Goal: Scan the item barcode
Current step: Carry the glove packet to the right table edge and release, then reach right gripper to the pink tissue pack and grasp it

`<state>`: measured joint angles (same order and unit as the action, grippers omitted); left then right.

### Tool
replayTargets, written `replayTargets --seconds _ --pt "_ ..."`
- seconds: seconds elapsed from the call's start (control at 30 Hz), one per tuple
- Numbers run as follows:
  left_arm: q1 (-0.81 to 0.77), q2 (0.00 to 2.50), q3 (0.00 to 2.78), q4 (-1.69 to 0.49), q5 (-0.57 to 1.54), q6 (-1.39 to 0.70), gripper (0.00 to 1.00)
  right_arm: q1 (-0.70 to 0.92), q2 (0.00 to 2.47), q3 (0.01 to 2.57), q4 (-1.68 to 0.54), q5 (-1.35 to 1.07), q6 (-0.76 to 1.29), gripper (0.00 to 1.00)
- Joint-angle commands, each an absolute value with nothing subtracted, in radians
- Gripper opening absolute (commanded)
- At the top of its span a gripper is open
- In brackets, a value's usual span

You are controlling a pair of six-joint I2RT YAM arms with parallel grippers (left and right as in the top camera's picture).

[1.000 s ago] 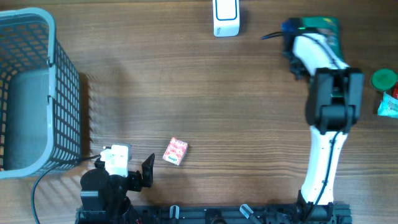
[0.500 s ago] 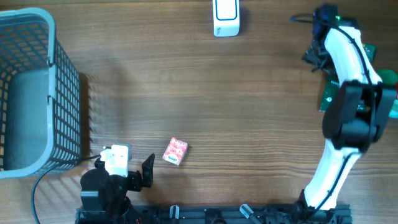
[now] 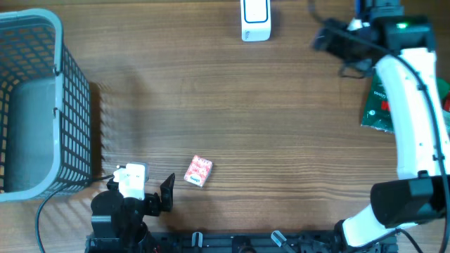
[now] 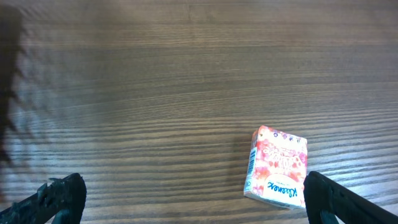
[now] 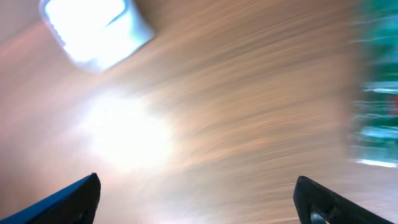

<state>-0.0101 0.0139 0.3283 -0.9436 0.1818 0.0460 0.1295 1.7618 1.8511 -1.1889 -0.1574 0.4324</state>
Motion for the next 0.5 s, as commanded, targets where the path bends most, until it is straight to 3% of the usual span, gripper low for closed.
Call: replayTargets --seconds 0.0,0.2,0.3,0.47 --pt "-0.004 0.007 0.327 -0.944 0.194 0.040 1.00 0.234 1.777 1.759 -1.195 -0.605 0.269 1.00" --pt "-0.004 0.007 0.327 -0.944 0.194 0.040 1.00 0.414 1.777 1.548 -1.143 -0.540 0.174 1.00" --pt "-0.004 0.007 0.327 -0.944 0.194 0.040 1.00 0.504 1.777 1.396 -0.982 -0.502 0.039 1.00" --pt "-0.004 0.007 0.327 -0.944 0.194 0.040 1.00 0.587 1.777 1.206 -0.727 -0.334 0.081 1.00"
